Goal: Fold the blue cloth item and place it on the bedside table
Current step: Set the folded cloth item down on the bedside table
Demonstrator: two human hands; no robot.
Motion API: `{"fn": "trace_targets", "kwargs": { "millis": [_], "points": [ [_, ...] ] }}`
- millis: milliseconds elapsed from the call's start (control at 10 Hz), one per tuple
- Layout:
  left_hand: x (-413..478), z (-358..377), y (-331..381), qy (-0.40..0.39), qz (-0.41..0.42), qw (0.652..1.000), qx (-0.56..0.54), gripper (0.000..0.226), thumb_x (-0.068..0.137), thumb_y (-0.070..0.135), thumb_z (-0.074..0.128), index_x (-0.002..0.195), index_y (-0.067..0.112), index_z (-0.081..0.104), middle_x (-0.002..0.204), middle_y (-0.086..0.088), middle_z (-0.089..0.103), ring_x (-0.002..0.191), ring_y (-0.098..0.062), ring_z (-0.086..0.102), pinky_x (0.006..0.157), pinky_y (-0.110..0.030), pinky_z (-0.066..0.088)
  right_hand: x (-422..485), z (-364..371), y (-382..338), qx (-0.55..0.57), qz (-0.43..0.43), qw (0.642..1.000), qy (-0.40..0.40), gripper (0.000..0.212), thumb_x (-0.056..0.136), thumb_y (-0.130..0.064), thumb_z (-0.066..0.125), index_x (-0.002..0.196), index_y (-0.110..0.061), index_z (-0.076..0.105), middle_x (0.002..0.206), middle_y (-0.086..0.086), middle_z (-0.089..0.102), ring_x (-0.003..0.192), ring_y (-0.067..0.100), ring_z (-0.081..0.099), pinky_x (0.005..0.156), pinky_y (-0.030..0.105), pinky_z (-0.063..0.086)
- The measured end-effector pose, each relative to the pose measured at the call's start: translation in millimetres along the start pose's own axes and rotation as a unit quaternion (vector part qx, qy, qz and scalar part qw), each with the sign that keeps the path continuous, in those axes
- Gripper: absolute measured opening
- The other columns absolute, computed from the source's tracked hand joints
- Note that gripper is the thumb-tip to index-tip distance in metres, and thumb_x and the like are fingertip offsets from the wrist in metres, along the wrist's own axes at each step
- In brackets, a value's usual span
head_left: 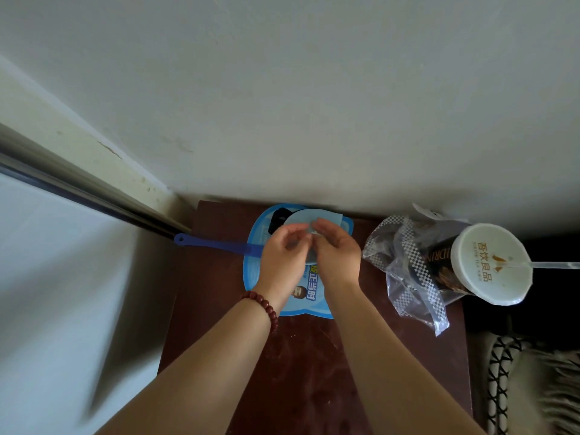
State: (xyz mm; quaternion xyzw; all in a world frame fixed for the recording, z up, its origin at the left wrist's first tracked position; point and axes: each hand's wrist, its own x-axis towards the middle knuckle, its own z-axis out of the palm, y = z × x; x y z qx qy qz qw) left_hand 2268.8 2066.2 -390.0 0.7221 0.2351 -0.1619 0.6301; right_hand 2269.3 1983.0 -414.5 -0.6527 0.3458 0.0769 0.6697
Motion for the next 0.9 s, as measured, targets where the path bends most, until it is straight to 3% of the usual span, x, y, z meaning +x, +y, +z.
{"fn": "trace_targets", "kwargs": {
  "millis": [300, 500, 700, 900],
  "points": [
    [8, -1, -3, -0.023, -0.049, 0.999, -0.002, 0.018, 0.092, 0.014, 0.052, 0.109, 0.018, 0.057, 0.110, -0.004, 0.064, 0.103, -0.016, 0.062, 0.094, -0.039, 0.050, 0, 1, 3, 0.001, -0.002, 1.000, 0.022, 0.034, 0.081, 0.004, 0.056, 0.082, -0.027, 0.071, 0.089, -0.006, 0.074, 0.084, 0.009, 0.071, 0.073, 0.020, 0.055],
    [-10, 0, 1, -0.030, 0.004, 0.999, -0.026, 0.017, 0.091, 0.010, 0.054, 0.104, 0.019, 0.061, 0.102, 0.007, 0.066, 0.096, -0.005, 0.062, 0.085, -0.025, 0.053, -5, -4, -11, 0.013, -0.012, 1.000, 0.018, 0.031, 0.084, 0.000, 0.054, 0.080, -0.027, 0.069, 0.086, 0.000, 0.073, 0.083, 0.016, 0.071, 0.076, 0.029, 0.056],
    [-25, 0, 14, -0.013, 0.036, 0.999, -0.038, 0.018, 0.090, 0.013, 0.055, 0.101, 0.025, 0.062, 0.098, 0.014, 0.066, 0.090, 0.005, 0.062, 0.080, -0.021, 0.053, -18, -10, -29, 0.049, -0.040, 0.998, 0.025, 0.027, 0.084, 0.001, 0.052, 0.084, -0.021, 0.068, 0.087, 0.001, 0.072, 0.080, 0.015, 0.071, 0.069, 0.023, 0.056],
    [-34, -2, 23, 0.005, 0.057, 0.997, -0.046, 0.018, 0.088, 0.011, 0.057, 0.099, 0.024, 0.064, 0.097, 0.011, 0.067, 0.084, 0.008, 0.062, 0.077, -0.021, 0.054, -30, -15, -34, 0.062, -0.050, 0.996, 0.030, 0.026, 0.084, 0.000, 0.055, 0.082, -0.023, 0.068, 0.088, 0.001, 0.072, 0.075, 0.011, 0.071, 0.067, 0.022, 0.054]
  ]
}}
